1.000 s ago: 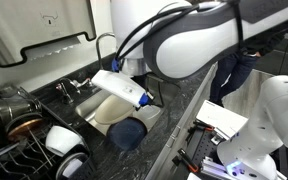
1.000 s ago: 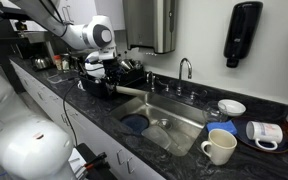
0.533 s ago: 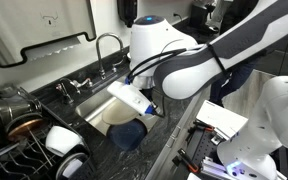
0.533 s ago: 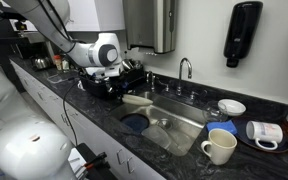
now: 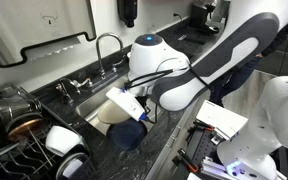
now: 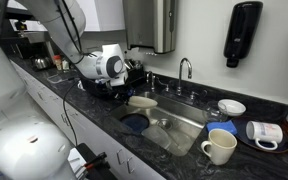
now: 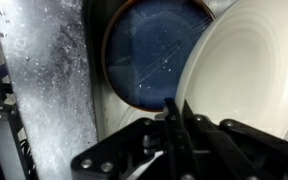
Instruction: Remove the cream white plate from the dish rack and put it in the sink
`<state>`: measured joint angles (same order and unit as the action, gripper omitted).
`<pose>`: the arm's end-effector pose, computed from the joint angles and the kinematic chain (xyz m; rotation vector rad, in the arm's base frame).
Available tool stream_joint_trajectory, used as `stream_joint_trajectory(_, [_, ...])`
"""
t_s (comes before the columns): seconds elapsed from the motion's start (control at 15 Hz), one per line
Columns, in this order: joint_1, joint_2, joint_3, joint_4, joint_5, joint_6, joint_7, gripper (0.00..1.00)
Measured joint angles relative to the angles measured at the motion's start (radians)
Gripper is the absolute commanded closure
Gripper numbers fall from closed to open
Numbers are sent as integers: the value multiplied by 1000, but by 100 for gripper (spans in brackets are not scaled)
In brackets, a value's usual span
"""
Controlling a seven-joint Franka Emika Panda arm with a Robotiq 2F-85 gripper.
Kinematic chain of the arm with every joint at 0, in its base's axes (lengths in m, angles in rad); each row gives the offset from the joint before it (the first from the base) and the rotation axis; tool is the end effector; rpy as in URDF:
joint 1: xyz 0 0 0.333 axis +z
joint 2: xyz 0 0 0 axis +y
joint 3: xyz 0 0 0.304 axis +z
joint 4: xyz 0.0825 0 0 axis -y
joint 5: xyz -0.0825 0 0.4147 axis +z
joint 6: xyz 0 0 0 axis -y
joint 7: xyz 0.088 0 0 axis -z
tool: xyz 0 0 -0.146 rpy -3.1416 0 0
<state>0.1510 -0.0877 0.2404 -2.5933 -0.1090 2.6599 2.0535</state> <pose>0.4418 0.1807 0.2265 -2.1385 2.1338 -0.1896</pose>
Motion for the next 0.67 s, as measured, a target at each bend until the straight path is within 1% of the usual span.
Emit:
stream_joint_trajectory(0.2, [-3, 88, -13, 8, -28, 90, 0, 99])
stream_joint_trajectory(0.33, [-2, 143, -27, 20, -44, 129, 0, 99])
stream_joint_trajectory(0.67, [19, 257, -65, 65, -36, 172, -13, 99])
